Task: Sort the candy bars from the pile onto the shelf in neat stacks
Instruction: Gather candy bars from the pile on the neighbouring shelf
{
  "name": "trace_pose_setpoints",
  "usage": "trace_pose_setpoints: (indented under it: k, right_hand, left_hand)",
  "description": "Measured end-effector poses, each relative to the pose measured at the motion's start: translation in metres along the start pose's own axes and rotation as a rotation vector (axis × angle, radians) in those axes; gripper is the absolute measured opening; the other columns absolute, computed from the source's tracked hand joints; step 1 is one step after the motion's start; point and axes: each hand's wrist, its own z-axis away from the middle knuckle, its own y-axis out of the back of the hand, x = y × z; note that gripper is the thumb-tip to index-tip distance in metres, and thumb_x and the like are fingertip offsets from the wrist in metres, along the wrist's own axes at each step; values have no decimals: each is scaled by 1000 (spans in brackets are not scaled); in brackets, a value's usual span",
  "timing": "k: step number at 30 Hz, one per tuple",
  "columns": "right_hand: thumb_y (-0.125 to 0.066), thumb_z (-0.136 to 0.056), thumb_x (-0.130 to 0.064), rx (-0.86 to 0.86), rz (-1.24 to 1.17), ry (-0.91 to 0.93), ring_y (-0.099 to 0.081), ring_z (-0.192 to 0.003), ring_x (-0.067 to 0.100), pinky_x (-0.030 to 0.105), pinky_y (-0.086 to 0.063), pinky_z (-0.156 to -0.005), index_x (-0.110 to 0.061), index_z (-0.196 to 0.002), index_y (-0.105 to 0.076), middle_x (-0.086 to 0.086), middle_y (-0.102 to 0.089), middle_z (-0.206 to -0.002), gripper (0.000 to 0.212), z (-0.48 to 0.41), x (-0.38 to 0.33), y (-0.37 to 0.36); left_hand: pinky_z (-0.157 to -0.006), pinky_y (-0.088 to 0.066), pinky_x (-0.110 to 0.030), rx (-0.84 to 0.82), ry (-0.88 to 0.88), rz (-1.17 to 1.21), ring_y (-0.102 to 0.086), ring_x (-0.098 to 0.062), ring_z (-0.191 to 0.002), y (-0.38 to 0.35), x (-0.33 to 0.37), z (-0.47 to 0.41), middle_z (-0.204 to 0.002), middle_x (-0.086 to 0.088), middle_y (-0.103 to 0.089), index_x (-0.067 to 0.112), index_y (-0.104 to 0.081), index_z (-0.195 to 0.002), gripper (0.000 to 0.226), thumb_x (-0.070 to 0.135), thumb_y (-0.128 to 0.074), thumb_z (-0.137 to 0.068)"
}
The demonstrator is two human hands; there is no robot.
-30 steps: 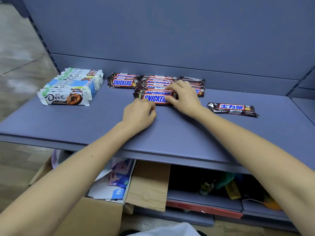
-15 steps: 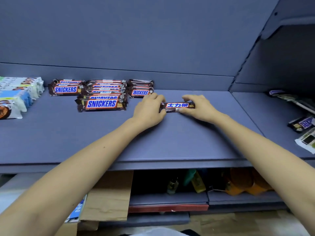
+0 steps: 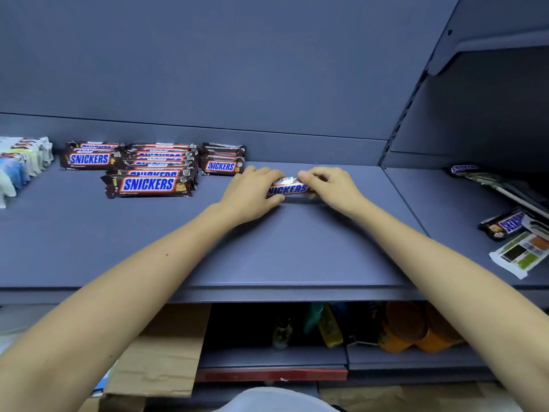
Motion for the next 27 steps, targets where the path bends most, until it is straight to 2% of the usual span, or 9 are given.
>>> trace_pose_setpoints:
  k: [2, 4, 6, 10, 13, 16, 21, 24, 27]
  right_hand:
    - [-49, -94, -38, 43, -59, -7, -56, -55, 10, 23, -48, -69, -18, -70, -62, 2, -61, -67, 34, -3, -6, 0]
    - [-46, -94, -41, 77, -102, -33, -54, -48, 5, 16, -46, -62, -18, -64, -58, -1, -61, -62, 40, -5, -14, -2]
    - [-41, -95, -45, 71, -230, -112, -57, -53, 8, 18, -47, -62, -21, -66, -59, 0, -64, -66, 42, -6, -20, -6]
    - [-30, -96, -52, 17, -398, -242, -56, -56, 13, 23, -45, -61, -23, -80, -60, 2, -65, -76, 45, -7, -26, -16]
    - [-29, -97, -50, -23, -446, -233, -55, -59, 13, 23, -44, -62, -22, -85, -61, 1, -63, -79, 45, -4, -27, -30]
    - [-32, -98, -46, -50, -472, -214, -55, -59, 13, 22, -44, -62, -21, -85, -61, 0, -63, -76, 41, -1, -32, -44]
    - [-49, -94, -33, -100, -466, -147, -55, -65, 10, 21, -46, -65, -22, -84, -61, -3, -61, -78, 19, 6, -43, -58]
    - [-57, -91, -20, -140, -493, -114, -59, -66, 8, 21, -52, -66, -18, -86, -61, -2, -64, -79, 7, 10, -47, -63]
    - [-61, -88, -13, -159, -498, -96, -62, -70, 13, 32, -52, -77, -17, -83, -62, 1, -66, -78, 7, 11, -49, -64]
  left_hand:
    - [-86, -45, -36, 34, -12, 81, -53, -26, -101, 1, -2, 2, -115, -4, -62, 18, -53, -122, 35, 33, -54, -90]
    - [-73, -42, -27, 39, 29, 234, -53, -20, -83, 4, -3, 4, -98, -4, -66, 15, -59, -111, 27, 29, -59, -88]
    - [-63, -37, -16, 25, 115, 426, -52, -15, -76, 7, -4, 6, -86, -1, -63, 16, -62, -101, 17, 24, -63, -86]
    - [-68, -45, -14, -22, 304, 920, -59, -8, -77, 13, -8, 14, -90, 1, -64, 16, -60, -100, 12, 15, -61, -88]
    - [-57, -44, -15, -20, 440, 1105, -57, -8, -66, 17, -11, 19, -79, 3, -62, 16, -60, -103, 13, 15, -59, -89]
    - [-61, -45, -20, 36, 505, 1286, -56, -10, -65, 20, -15, 23, -77, 0, -61, 16, -61, -89, 6, 11, -57, -89]
    - [-46, -46, -13, 126, 525, 1450, -58, 0, -47, 27, -16, 25, -75, 1, -59, 18, -55, -85, 12, 8, -54, -91]
    - [-57, -50, -21, 124, 526, 1565, -61, -2, -47, 28, -14, 25, -67, 4, -64, 16, -53, -91, 9, 7, -53, -92]
    - [-62, -46, -22, 121, 541, 1577, -60, -3, -51, 27, -13, 27, -64, 7, -66, 17, -53, -92, 9, 8, -53, -92]
